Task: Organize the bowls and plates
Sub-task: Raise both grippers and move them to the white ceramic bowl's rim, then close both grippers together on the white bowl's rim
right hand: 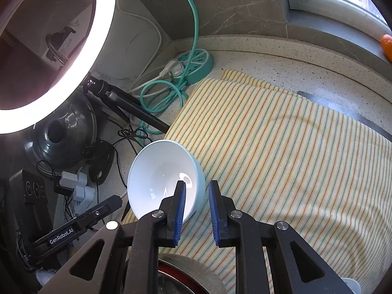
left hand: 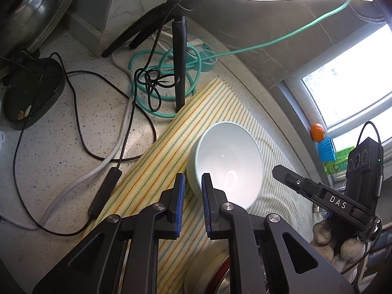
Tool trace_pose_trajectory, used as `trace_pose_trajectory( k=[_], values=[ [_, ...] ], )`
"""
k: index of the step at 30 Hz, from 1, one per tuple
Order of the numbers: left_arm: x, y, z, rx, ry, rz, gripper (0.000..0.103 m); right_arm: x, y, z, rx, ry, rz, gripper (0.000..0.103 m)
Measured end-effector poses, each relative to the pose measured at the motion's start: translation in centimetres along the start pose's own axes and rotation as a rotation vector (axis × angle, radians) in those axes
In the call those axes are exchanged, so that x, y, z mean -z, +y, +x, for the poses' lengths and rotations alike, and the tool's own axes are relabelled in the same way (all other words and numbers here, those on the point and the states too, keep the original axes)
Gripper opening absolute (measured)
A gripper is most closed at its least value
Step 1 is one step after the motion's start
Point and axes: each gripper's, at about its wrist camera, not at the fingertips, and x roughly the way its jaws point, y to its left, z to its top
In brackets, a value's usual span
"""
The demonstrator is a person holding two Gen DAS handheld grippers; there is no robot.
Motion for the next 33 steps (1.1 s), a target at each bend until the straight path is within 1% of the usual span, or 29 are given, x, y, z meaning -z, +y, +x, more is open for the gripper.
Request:
trace_pose_trajectory(
  k=[8, 15, 17, 22, 26, 28, 33],
  values=[
    [-0.8, -0.2, 1.0, -0.019, 0.012, 0.013, 0.012, -0.7, 0.1, 1.2, 0.012, 0.018, -0.006, 0.015],
    [-1.2, -0.2, 1.7, -0.018, 0.028, 0.02, 0.012, -0.9, 0.1, 2.3, 0.025, 0.043, -0.011, 0.013],
    [-1.3, -0.2, 1.9, -0.022, 0.03, 0.023, 0.009, -0.9, 0.1, 2.5, 0.023, 0.048, -0.01, 0.011],
    [-1.3, -0.1, 2.2, -0.02, 0.039, 0.022, 0.006, -0.8, 0.2, 2.8, 0.025, 0.058, -0.019, 0.009],
    [-1.4, -0.3, 2.3, -0.025, 0.037, 0.033, 0.006, -0.8, 0.1, 3.1, 0.03, 0.069, -0.019, 0.008],
    [-1.5, -0.5, 2.4, -0.025, 0.036, 0.037, 0.004, -0.8, 0.1, 3.3, 0.03, 0.072, -0.02, 0.006],
    [-1.5, -0.6, 2.5, -0.027, 0.035, 0.04, 0.004, -0.8, 0.2, 3.2, 0.034, 0.074, -0.016, 0.006]
  ],
)
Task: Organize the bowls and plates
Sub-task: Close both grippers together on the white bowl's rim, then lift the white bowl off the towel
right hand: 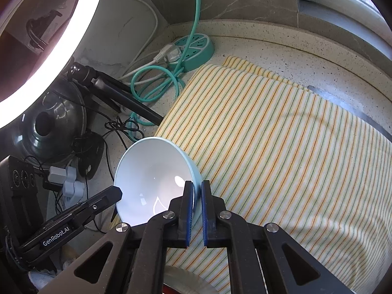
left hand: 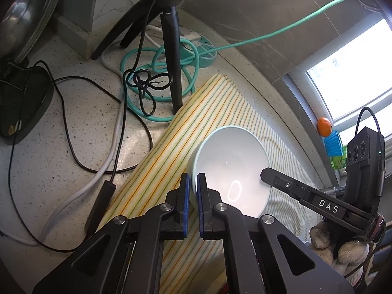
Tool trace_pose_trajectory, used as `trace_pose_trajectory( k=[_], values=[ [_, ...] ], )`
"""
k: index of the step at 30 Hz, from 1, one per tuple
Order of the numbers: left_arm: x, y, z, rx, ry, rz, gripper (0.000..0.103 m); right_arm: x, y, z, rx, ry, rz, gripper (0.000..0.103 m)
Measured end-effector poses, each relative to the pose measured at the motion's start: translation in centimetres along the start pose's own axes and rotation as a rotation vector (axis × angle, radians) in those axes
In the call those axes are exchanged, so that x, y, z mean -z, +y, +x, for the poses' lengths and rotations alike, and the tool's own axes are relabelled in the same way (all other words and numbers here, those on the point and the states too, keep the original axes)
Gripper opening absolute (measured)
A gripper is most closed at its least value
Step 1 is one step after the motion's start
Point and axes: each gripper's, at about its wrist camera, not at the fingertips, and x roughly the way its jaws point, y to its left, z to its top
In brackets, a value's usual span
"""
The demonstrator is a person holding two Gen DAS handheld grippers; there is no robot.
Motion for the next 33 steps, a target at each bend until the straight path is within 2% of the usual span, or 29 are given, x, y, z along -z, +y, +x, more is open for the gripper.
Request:
trace_pose_trajectory(
  k=[18, 33],
  values=[
    [0.5, -0.8, -2.7, 0.031, -0.032, 0.029, 0.004, 0.8, 1.2, -3.4, 0.01, -0.048, -0.004, 0.006],
    [2.3, -3.0, -6.3, 0.061, -0.059, 0.105, 0.004, 3.6, 2.1, -8.0, 0.01, -0.118, 0.006, 0.006]
  ],
)
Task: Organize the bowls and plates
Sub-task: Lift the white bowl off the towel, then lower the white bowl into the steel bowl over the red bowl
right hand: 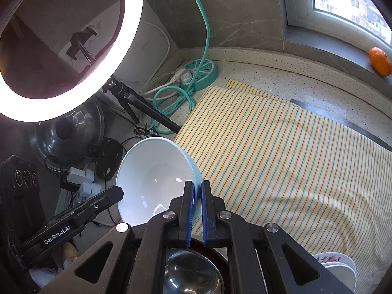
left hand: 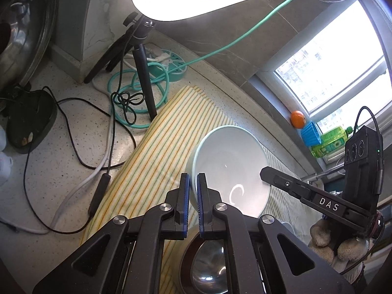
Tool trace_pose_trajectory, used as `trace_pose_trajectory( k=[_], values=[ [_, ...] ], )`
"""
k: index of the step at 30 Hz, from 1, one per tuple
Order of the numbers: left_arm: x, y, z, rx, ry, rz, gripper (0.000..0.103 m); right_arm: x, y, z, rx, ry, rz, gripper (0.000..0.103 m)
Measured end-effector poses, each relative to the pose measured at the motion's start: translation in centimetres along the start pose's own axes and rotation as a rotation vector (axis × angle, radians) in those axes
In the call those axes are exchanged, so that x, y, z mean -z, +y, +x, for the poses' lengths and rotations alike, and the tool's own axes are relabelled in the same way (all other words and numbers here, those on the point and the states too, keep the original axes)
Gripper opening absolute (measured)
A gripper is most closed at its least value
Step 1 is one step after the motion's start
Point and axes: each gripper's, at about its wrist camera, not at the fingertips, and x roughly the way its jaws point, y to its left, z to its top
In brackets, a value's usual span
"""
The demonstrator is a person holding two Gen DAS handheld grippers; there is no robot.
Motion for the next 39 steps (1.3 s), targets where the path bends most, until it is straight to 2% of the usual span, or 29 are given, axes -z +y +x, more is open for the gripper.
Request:
trace_pose_trajectory(
  k=[19, 39],
  values=[
    [3.0, -2.5, -2.1, 0.023, 0.053, 0.087, 0.004, 4.7, -0.7, -4.1, 0.008, -0.037, 0.049, 0.006],
    [6.5, -3.2, -2.3, 0.016, 0.14, 0.135, 0.004, 9.8, -2.1, -4.6, 0.007, -0.001, 0.117, 0.006]
  ],
)
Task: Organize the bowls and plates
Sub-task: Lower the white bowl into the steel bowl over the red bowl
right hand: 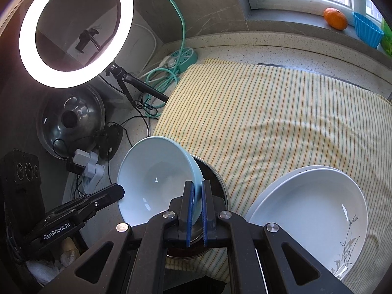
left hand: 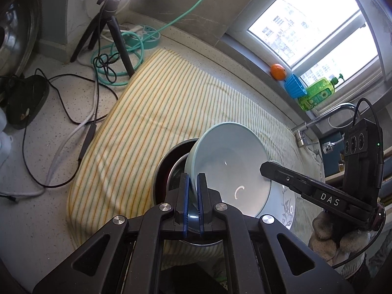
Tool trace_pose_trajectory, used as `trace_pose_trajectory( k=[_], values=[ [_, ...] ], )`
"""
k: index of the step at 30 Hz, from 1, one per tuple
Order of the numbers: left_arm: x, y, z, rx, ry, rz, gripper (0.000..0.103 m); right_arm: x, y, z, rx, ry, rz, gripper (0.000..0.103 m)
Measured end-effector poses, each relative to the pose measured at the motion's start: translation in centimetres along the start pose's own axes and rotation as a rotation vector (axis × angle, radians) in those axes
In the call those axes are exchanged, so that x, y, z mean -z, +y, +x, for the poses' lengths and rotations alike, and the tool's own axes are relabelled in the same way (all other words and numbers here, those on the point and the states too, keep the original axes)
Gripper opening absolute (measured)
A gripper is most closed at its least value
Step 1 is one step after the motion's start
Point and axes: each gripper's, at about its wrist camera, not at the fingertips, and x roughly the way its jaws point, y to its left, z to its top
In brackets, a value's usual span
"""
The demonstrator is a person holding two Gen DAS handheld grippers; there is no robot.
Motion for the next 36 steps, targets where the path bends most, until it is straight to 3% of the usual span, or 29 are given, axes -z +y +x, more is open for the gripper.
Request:
trace_pose_trajectory(
  k=[18, 36],
  values=[
    [1.2, 0.6, 0.9, -0.017, 0.048, -0.002, 0.004, 2.1, -0.9, 2.0, 0.004, 0.06, 0.028, 0.006],
    [1.1, 1.0, 1.5, -0.026, 0.054, -0.005, 0.004, 2.0, -1.0, 3.0, 0.011, 0.077, 0.024, 0.006]
  ],
)
